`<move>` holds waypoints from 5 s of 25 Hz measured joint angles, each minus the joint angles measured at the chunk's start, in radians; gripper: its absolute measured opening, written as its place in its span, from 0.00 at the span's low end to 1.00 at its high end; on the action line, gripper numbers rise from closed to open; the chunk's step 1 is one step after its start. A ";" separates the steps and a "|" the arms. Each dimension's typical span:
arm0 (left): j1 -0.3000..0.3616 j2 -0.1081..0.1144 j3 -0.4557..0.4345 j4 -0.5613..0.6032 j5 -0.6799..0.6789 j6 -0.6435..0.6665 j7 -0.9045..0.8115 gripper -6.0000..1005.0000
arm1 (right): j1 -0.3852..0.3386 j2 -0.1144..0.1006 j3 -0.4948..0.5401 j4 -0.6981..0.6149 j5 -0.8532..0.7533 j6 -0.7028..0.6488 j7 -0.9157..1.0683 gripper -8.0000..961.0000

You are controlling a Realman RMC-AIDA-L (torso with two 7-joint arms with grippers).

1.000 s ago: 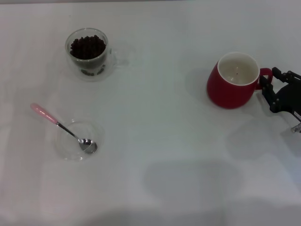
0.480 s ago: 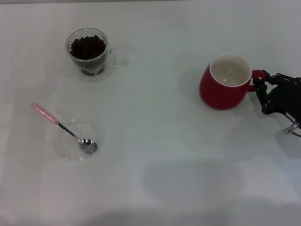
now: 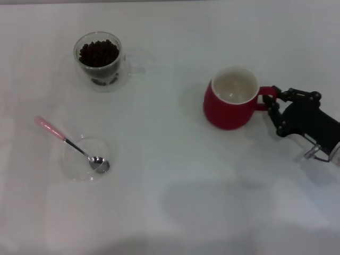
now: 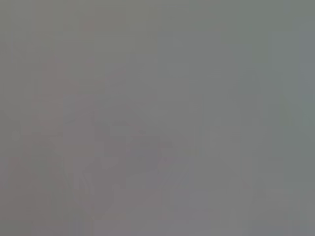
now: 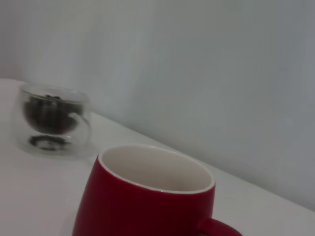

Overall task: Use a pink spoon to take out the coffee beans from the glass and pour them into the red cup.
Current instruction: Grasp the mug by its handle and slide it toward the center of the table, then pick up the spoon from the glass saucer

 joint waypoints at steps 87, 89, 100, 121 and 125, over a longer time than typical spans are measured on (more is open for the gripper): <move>0.166 0.001 0.240 -0.139 0.181 0.159 -0.837 0.88 | 0.022 -0.029 -0.151 0.251 0.770 -0.706 -0.010 0.77; 0.170 0.003 0.267 -0.116 0.182 0.137 -0.922 0.88 | 0.019 -0.028 -0.151 0.251 0.774 -0.709 -0.010 0.77; 0.161 0.006 0.406 -0.009 0.197 -0.009 -1.236 0.88 | 0.008 -0.019 -0.151 0.254 0.784 -0.726 -0.009 0.77; 0.084 0.007 0.554 0.055 0.239 -0.145 -1.361 0.87 | -0.030 -0.012 -0.151 0.254 0.781 -0.799 -0.009 0.77; 0.075 0.004 0.554 0.059 0.256 -0.148 -1.361 0.87 | -0.033 -0.012 -0.151 0.254 0.784 -0.806 -0.009 0.77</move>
